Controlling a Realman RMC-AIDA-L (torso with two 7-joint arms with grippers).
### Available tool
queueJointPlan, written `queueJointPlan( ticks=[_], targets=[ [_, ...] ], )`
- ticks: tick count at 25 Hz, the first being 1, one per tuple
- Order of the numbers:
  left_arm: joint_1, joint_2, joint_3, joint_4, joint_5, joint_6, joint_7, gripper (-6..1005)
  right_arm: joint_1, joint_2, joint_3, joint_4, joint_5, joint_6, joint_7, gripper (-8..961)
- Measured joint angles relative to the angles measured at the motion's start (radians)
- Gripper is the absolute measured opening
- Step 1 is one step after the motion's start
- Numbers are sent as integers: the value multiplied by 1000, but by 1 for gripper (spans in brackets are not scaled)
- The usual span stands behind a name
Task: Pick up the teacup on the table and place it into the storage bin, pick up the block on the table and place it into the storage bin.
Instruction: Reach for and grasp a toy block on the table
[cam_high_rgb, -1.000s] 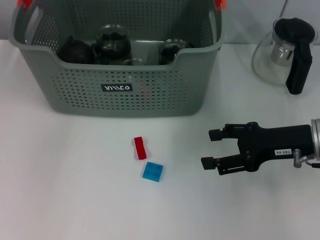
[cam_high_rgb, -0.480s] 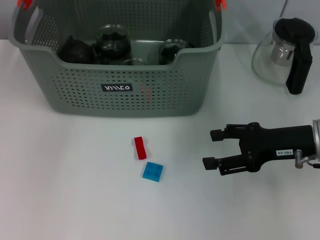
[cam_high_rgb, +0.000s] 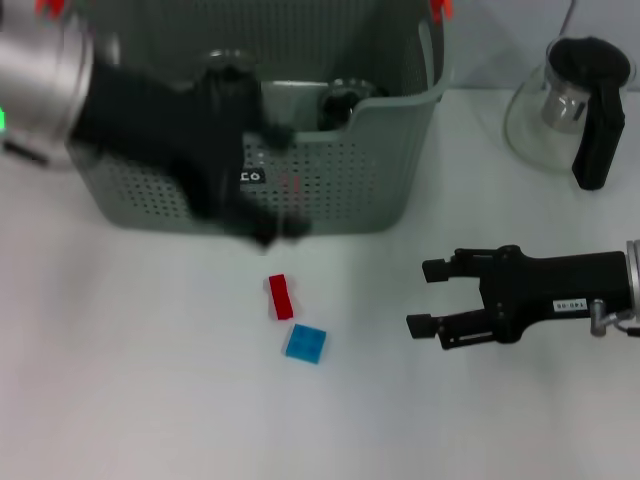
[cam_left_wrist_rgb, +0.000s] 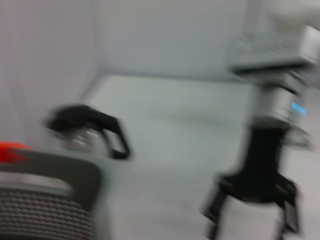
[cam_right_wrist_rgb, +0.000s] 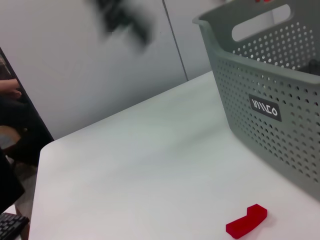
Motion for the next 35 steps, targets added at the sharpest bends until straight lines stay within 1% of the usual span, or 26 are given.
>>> queueJointPlan(
  ticks=[1, 3, 4, 5, 6, 8, 11, 14, 19, 24, 28, 35],
  targets=[
    [30, -13, 21, 11, 3, 18, 26, 952, 0, 0, 0, 0, 0, 0, 0, 925],
    [83, -29, 70, 17, 12, 16, 64, 952, -1, 0, 0, 1, 0, 0, 1, 925],
    [123, -46, 118, 4, 37, -24, 92, 952, -2, 0, 0, 1, 0, 0, 2, 924],
    [123, -46, 118, 4, 37, -24, 92, 952, -2, -1, 0, 2, 0, 0, 3, 924],
    [140, -56, 145, -7, 58, -56, 106, 952, -3, -1, 0, 2, 0, 0, 3, 924],
    [161, -70, 204, -43, 107, -155, 119, 951, -3, -1, 0, 5, 0, 0, 3, 924],
    [167, -70, 299, -123, 145, -277, 116, 951, -3, -1, 1, 10, 0, 2, 3, 924],
    [154, -71, 361, -192, 183, -337, 115, 951, -3, -1, 1, 11, 0, 3, 5, 924],
    [150, -75, 471, -251, 241, -430, 109, 952, -3, -1, 9, 11, 0, 4, 6, 925],
    [140, -76, 527, -289, 251, -467, 112, 951, -2, -2, 11, 14, 0, 5, 4, 924],
    [137, -76, 561, -297, 257, -501, 117, 950, -2, -2, 12, 19, 0, 7, 2, 925],
    [80, -73, 617, -342, 295, -518, 116, 948, -2, -2, 12, 21, 0, 7, 2, 925]
  ],
)
